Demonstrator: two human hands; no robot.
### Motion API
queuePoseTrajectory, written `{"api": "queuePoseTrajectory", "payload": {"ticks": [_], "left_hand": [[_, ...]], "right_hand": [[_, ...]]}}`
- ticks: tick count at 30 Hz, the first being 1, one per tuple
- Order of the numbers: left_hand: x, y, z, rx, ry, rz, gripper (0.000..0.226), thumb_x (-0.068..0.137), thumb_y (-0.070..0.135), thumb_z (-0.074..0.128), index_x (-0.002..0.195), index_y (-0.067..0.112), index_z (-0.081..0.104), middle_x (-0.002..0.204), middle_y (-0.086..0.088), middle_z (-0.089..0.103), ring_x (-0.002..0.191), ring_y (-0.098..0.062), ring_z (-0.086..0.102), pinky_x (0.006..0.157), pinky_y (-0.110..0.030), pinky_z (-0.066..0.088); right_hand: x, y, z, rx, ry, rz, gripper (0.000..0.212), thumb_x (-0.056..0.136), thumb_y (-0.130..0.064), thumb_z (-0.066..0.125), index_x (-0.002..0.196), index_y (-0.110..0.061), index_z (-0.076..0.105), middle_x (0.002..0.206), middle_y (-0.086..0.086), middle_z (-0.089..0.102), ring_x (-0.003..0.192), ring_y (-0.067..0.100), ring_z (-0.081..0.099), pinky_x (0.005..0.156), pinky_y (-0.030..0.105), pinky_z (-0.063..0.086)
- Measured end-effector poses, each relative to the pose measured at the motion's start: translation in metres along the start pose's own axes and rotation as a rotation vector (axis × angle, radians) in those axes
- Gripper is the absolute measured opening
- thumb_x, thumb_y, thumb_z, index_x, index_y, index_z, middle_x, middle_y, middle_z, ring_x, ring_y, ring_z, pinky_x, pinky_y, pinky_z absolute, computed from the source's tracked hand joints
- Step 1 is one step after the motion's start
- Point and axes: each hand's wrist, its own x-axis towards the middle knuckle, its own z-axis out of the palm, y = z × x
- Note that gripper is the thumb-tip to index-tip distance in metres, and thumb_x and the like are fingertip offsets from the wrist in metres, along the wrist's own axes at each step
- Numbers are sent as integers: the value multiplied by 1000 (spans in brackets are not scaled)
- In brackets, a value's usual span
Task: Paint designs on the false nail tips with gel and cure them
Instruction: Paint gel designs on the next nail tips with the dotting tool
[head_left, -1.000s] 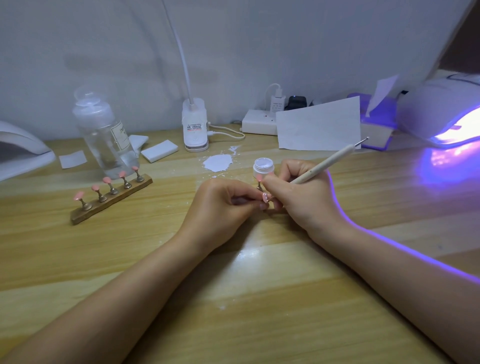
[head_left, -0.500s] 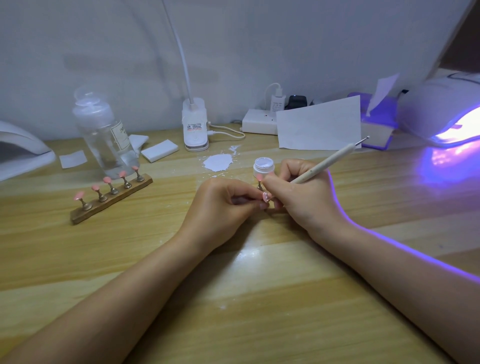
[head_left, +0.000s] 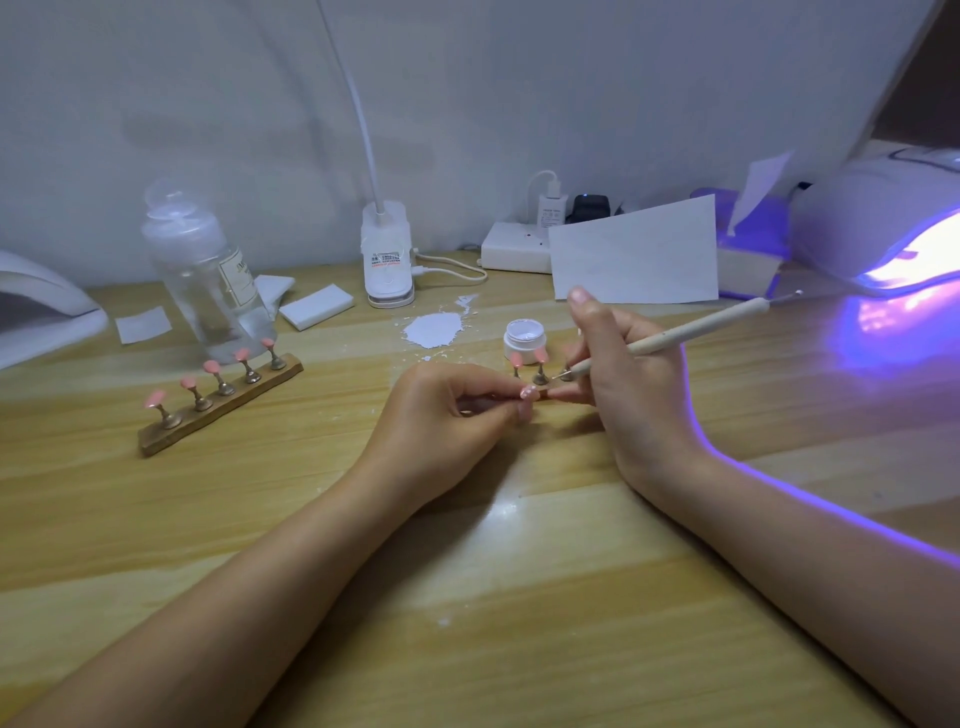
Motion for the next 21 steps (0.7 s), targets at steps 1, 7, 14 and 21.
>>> {"api": "queuePoseTrajectory", "payload": {"ticks": [1,7,14,21], "left_hand": [[0,0,0,-6,-2,3,23,75,-1,69,86,19,71,78,-5,73,69,-1,62,76,-28,52],[0,-1,-1,-34,-56,19,31,79,-3,63,76,27,67,78,-9,71,70,-12,66,77,-32,52],[0,-2,-1,-22,-138,63,30,81,-9,60,87,20,67,73,14,66,66,5,61,70,-12,49],[0,-7,-2,11,-180,105,26,83,-12,54,85,9,70,70,15,64,67,8,59,68,-7,43]], "right_hand": [[0,0,0,-13,-3,-8,47,90,-21,56,43,-20,52,37,-12,48,36,-3,51,44,16,49],[1,3,-4,7,-80,-25,24,85,-3,60,74,-15,42,47,-7,56,52,7,63,52,21,53],[-1,1,-4,-57,-155,1,42,77,2,66,50,-21,42,55,14,53,58,30,66,54,36,55],[-4,-1,-3,-76,-138,-28,39,71,14,57,52,-13,37,41,-1,44,37,9,52,41,19,47]]}}
